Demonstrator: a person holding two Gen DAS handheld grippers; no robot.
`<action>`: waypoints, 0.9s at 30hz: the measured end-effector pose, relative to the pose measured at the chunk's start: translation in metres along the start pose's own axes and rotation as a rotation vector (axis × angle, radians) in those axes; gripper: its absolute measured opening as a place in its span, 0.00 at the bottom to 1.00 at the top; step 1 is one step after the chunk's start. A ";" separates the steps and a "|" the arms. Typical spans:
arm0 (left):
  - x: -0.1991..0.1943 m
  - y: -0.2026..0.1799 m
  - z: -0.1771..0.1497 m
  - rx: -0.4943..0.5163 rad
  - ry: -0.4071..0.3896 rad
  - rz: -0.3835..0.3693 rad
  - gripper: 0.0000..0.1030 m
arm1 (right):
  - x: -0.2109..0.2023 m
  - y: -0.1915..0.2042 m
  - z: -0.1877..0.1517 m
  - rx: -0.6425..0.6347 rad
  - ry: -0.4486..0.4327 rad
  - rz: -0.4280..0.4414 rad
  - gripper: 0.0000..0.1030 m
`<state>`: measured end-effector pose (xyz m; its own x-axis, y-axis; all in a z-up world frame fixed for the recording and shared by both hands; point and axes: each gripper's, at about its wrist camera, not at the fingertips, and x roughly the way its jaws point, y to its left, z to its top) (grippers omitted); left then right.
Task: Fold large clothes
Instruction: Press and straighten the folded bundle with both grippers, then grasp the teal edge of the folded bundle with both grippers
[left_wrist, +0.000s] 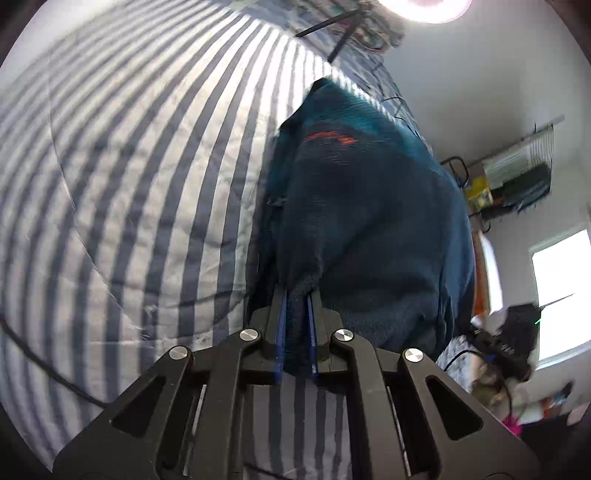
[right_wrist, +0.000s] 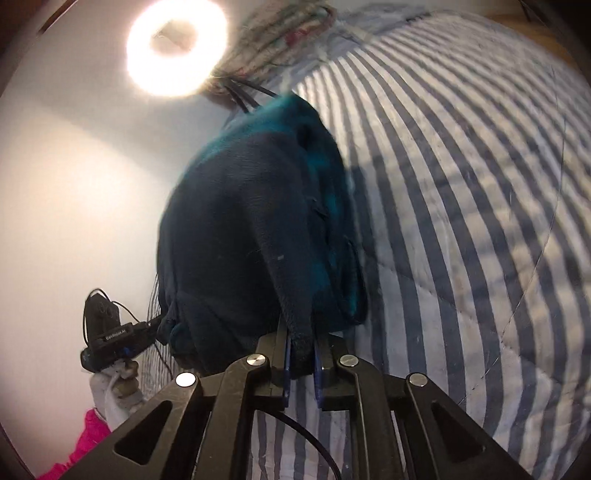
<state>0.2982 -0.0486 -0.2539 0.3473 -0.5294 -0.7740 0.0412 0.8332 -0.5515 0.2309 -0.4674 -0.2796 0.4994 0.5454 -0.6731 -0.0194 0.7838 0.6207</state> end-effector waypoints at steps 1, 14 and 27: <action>-0.001 -0.009 0.004 0.030 -0.006 0.025 0.17 | -0.006 0.008 0.002 -0.042 0.004 -0.033 0.37; -0.043 -0.098 0.086 0.215 -0.290 0.134 0.30 | -0.030 0.133 0.076 -0.486 -0.211 -0.154 0.27; 0.099 -0.101 0.104 0.237 -0.092 0.142 0.31 | 0.123 0.118 0.105 -0.494 0.039 -0.245 0.22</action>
<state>0.4263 -0.1685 -0.2425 0.4487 -0.3973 -0.8005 0.2003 0.9177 -0.3432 0.3809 -0.3389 -0.2466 0.5083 0.3331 -0.7941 -0.3154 0.9301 0.1883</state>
